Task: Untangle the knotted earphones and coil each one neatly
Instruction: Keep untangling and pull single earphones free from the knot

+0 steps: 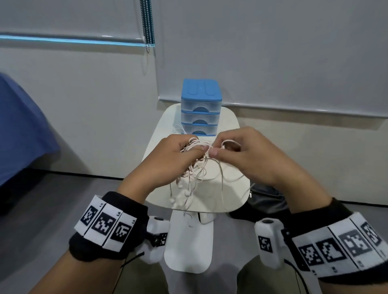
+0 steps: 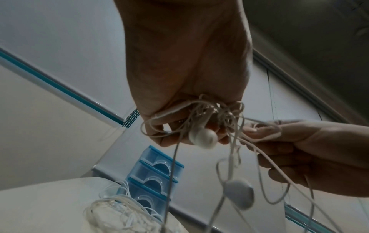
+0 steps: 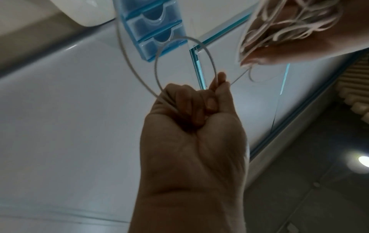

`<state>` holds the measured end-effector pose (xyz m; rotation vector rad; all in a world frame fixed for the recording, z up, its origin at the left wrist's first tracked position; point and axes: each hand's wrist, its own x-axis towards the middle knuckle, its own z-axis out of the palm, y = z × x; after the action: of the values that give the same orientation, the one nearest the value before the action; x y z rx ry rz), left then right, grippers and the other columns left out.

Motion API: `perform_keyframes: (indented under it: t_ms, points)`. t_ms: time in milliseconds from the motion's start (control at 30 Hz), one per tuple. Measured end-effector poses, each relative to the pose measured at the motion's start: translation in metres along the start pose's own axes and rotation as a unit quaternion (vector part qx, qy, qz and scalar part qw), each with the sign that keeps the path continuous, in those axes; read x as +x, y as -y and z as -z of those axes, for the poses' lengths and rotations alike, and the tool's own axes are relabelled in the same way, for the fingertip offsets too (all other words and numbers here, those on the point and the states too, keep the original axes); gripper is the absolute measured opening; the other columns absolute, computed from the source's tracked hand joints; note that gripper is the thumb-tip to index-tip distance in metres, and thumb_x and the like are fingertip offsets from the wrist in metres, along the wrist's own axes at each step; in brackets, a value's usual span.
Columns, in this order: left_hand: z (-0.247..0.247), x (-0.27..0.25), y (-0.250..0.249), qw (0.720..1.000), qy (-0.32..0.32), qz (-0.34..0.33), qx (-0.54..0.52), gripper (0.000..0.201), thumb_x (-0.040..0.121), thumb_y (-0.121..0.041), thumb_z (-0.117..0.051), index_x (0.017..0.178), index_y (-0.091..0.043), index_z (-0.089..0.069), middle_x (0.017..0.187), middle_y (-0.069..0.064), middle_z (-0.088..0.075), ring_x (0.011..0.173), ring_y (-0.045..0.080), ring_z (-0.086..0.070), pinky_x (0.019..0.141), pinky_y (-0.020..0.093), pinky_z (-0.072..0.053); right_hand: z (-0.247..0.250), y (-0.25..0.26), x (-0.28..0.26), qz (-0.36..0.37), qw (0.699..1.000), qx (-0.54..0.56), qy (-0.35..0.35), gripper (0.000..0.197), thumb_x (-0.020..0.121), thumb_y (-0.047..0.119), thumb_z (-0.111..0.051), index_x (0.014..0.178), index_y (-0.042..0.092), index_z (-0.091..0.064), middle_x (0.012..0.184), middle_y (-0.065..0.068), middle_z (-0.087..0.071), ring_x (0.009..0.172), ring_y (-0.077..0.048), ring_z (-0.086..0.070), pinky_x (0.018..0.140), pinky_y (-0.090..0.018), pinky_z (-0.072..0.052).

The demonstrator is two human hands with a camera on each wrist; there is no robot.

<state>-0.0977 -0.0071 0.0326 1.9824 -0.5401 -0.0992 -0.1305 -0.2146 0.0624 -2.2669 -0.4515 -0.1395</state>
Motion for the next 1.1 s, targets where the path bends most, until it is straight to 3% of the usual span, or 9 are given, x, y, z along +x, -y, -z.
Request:
perform_keyframes:
  t_ms: [233, 333, 400, 500, 600, 733, 833, 933, 1100]
  points:
    - [0.008, -0.008, 0.006, 0.999, -0.007, 0.032, -0.025, 0.026, 0.099, -0.032, -0.067, 0.081, -0.014, -0.066, 0.064, -0.005, -0.052, 0.057, 0.012, -0.043, 0.053, 0.023, -0.042, 0.022, -0.007, 0.005, -0.050, 0.948, 0.117, -0.292, 0.021, 0.087, 0.016, -0.067, 0.066, 0.013, -0.066, 0.052, 0.009, -0.048, 0.054, -0.011, -0.036, 0.057, -0.029, -0.029]
    - [0.008, -0.011, 0.011, 0.998, -0.005, 0.037, -0.042, 0.026, 0.100, -0.035, -0.066, 0.082, -0.016, -0.068, 0.066, -0.005, -0.054, 0.061, 0.013, -0.045, 0.056, 0.021, -0.039, 0.037, -0.014, -0.002, -0.092, 0.901, 0.146, -0.399, 0.020, 0.075, 0.020, -0.058, 0.061, 0.005, -0.054, 0.065, -0.023, -0.045, 0.061, -0.023, -0.037, 0.061, -0.038, -0.028]
    - [0.009, -0.012, 0.013, 0.998, -0.018, 0.034, -0.054, 0.025, 0.100, -0.037, -0.065, 0.081, -0.022, -0.070, 0.068, -0.010, -0.059, 0.063, 0.013, -0.048, 0.060, 0.026, -0.039, 0.041, -0.022, -0.010, -0.119, 0.895, 0.119, -0.413, 0.027, 0.073, 0.020, -0.056, 0.066, -0.004, -0.046, 0.066, -0.021, -0.037, 0.061, -0.023, -0.030, 0.060, -0.038, -0.025]
    - [0.010, -0.014, 0.013, 0.996, -0.032, 0.024, -0.083, 0.025, 0.101, -0.035, -0.065, 0.081, -0.022, -0.071, 0.071, -0.006, -0.058, 0.068, 0.018, -0.047, 0.064, 0.032, -0.038, 0.034, -0.035, -0.021, -0.152, 0.911, 0.051, -0.379, 0.032, 0.076, 0.018, -0.058, 0.067, -0.009, -0.041, 0.066, -0.016, -0.034, 0.060, -0.026, -0.026, 0.057, -0.039, -0.024]
    - [0.009, -0.016, 0.010, 0.994, -0.032, 0.017, -0.108, 0.025, 0.101, -0.032, -0.064, 0.077, -0.024, -0.069, 0.070, -0.006, -0.057, 0.070, 0.019, -0.045, 0.064, 0.032, -0.038, 0.023, -0.048, -0.027, -0.196, 0.919, -0.010, -0.342, 0.033, 0.080, 0.020, -0.062, 0.071, -0.010, -0.054, 0.082, -0.022, -0.058, 0.073, -0.038, -0.052, 0.066, -0.045, -0.045]
    - [0.001, -0.016, 0.010, 0.993, -0.012, 0.004, -0.115, 0.026, 0.102, -0.029, -0.063, 0.087, -0.008, -0.067, 0.073, 0.001, -0.054, 0.068, 0.017, -0.046, 0.060, 0.022, -0.041, 0.006, -0.047, -0.028, -0.195, 0.933, -0.101, -0.285, 0.029, 0.075, 0.040, -0.054, 0.070, 0.015, -0.069, 0.091, -0.001, -0.058, 0.090, -0.029, -0.057, 0.085, -0.044, -0.047]
    - [-0.008, -0.014, 0.012, 0.993, -0.003, 0.015, -0.120, 0.025, 0.101, -0.028, -0.064, 0.089, -0.007, -0.068, 0.071, -0.001, -0.056, 0.065, 0.015, -0.047, 0.057, 0.021, -0.041, -0.010, -0.031, -0.022, -0.087, 0.977, 0.017, -0.192, 0.024, 0.079, 0.042, -0.061, 0.083, 0.024, -0.076, 0.094, 0.002, -0.065, 0.098, -0.014, -0.062, 0.086, -0.036, -0.045]
    - [-0.012, -0.014, 0.014, 0.992, -0.001, 0.022, -0.127, 0.023, 0.101, -0.028, -0.065, 0.088, -0.009, -0.068, 0.074, 0.004, -0.054, 0.068, 0.018, -0.046, 0.057, 0.024, -0.040, -0.033, -0.018, -0.019, -0.055, 0.994, 0.089, -0.022, 0.028, 0.083, 0.046, -0.068, 0.081, 0.019, -0.076, 0.080, -0.008, -0.070, 0.076, -0.014, -0.060, 0.079, -0.045, -0.050]
    - [-0.008, -0.016, 0.022, 0.991, -0.028, 0.035, -0.124, 0.025, 0.099, -0.035, -0.068, 0.086, -0.013, -0.071, 0.076, 0.005, -0.058, 0.071, 0.018, -0.050, 0.067, 0.035, -0.042, -0.043, -0.021, -0.017, -0.046, 0.992, 0.114, -0.038, 0.019, 0.095, 0.022, -0.067, 0.078, 0.016, -0.070, 0.078, -0.003, -0.074, 0.082, -0.029, -0.069, 0.078, -0.044, -0.053]
